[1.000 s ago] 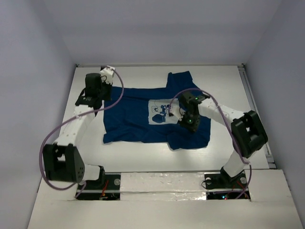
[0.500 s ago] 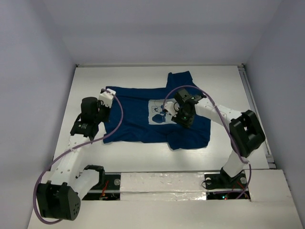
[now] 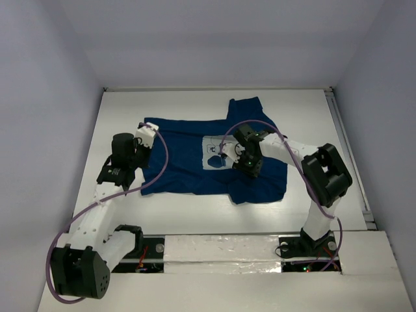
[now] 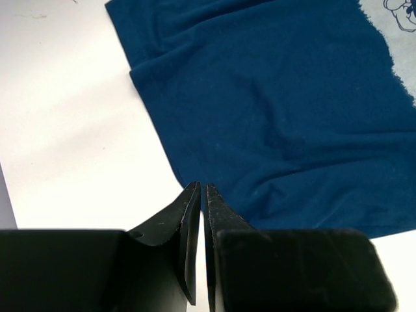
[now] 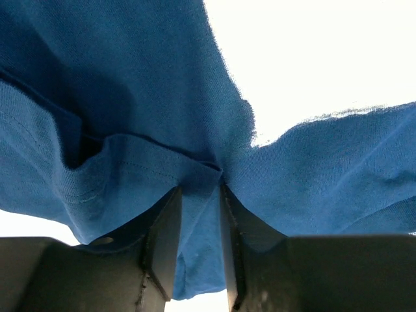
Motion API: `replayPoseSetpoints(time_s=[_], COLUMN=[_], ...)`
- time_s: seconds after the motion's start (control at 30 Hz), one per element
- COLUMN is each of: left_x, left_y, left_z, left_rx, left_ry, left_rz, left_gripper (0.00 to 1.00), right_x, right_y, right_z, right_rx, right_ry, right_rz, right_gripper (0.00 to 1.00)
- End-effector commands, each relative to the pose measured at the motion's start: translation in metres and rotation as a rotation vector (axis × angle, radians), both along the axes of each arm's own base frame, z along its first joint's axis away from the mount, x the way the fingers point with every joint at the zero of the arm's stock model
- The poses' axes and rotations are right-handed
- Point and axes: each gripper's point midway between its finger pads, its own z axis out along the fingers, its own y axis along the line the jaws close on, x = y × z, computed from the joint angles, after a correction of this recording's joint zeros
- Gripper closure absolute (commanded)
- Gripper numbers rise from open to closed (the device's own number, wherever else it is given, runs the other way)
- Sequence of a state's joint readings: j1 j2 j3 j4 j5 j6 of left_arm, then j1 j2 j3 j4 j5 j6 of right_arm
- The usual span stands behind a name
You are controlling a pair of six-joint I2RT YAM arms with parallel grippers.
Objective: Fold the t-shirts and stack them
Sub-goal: Grap the side of the flattened tshirt closest away from the robot with both arms
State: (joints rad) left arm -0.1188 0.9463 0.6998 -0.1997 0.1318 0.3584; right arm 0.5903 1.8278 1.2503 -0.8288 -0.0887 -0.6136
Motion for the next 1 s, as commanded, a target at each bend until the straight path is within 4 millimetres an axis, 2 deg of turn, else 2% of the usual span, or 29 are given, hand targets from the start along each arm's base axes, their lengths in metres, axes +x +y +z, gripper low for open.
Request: replayPoseSetpoints(time_s=[0.0,0.23,0.3,0.5,0.53,0.57,0.6,0.67,0.7,0.8,0.83,0.97], left_x=[0.005,0.004,0.003,-0.004,-0.009,-0.011,-0.014,-0.022,-0.026,-0.041,-0.045,-0.071], left_y=[-0.004,-0.005,-0.004,-0.006,-0.007,-0.009,-0.012,-0.014,-0.018,-0.024,-0.024,-0.032], left_z=[0.006,0.004,0.004,0.0,-0.003,-0.003,-0.004,-0.009,-0.01,-0.021,-0.02,-0.04], left_rx=[-0.006,-0.006,0.001,0.018,0.021,0.024,0.028,0.036,0.032,0.066,0.09,0.141], left_ry=[-0.02,-0.009,-0.01,0.008,0.02,0.023,0.023,0.04,0.046,0.058,0.039,0.057], left_rz=[-0.02,-0.024,-0.022,-0.062,-0.081,-0.097,-0.128,-0.165,-0.195,-0.299,-0.332,-0.488], left_gripper=[0.95,0.95,0.95,0.95,0.95,0.95,0.95,0.95,0.95,0.94,0.94,0.91], right_x=[0.006,0.001,0.0,0.01,0.016,0.017,0.022,0.026,0.031,0.03,0.033,0.025], right_y=[0.007,0.006,0.006,0.005,0.004,0.005,0.004,0.003,0.001,-0.001,-0.008,-0.014], right_z=[0.005,-0.006,-0.006,0.009,0.019,0.02,0.031,0.045,0.059,0.075,0.081,0.085], right_rx=[0.032,0.021,0.019,0.019,0.022,0.025,0.029,0.034,0.051,0.063,0.048,0.045], right_ry=[-0.02,0.014,0.018,-0.049,-0.087,-0.09,-0.128,-0.168,-0.204,-0.235,-0.261,-0.259], right_rz=[0.014,0.021,0.025,0.011,0.003,0.0,-0.011,-0.021,-0.037,-0.045,-0.063,-0.065], right_gripper=[0.66,0.87,0.99,1.0,1.0,1.0,1.0,1.0,1.0,1.0,1.0,1.0])
